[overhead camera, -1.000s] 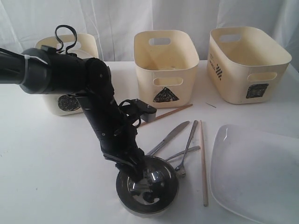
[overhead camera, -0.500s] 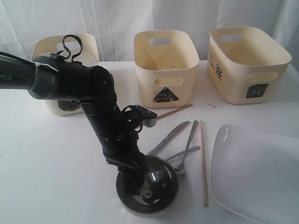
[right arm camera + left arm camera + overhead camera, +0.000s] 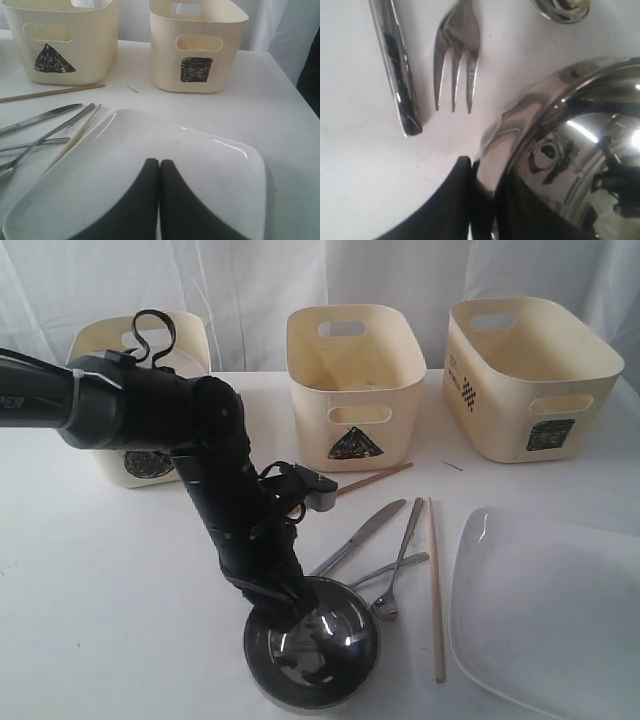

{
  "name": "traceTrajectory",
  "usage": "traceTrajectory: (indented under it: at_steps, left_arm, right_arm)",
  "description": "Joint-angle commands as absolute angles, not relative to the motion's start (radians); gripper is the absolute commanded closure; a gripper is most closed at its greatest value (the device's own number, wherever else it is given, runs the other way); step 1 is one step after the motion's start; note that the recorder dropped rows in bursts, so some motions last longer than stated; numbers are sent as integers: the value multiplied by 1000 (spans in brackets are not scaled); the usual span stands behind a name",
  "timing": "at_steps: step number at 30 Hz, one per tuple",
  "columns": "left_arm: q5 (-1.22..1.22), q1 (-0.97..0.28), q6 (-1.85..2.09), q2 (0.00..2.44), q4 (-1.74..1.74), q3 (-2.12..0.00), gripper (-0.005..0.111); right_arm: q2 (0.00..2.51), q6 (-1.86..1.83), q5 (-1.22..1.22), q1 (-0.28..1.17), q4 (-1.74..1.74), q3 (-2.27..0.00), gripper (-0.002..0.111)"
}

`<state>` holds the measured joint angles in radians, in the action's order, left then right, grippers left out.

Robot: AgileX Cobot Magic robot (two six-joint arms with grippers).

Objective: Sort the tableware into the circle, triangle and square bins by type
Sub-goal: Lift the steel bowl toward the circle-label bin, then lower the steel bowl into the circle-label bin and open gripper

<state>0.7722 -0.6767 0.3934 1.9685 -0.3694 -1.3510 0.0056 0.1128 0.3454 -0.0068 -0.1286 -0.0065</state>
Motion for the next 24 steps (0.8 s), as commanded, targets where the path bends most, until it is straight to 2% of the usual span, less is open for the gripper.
traceTrajectory:
  at_steps: [1, 10, 16, 20, 24]
  left_arm:
    - [870, -679, 389, 1920, -295, -1387, 107]
    - [914, -679, 339, 1716, -125, -1512, 107]
    - [872, -675, 147, 1603, 347, -1583, 107]
    - [756, -600, 22, 1606, 598, -1618, 107]
    - [546, -460, -25, 1648, 602, -1646, 107]
  right_arm:
    - [0, 108, 343, -10, -127, 0, 108]
    - [0, 108, 343, -10, -127, 0, 108]
    - [0, 108, 343, -10, -127, 0, 108]
    - [0, 108, 343, -10, -127, 0, 108]
    - [0, 108, 343, -10, -127, 0, 108]
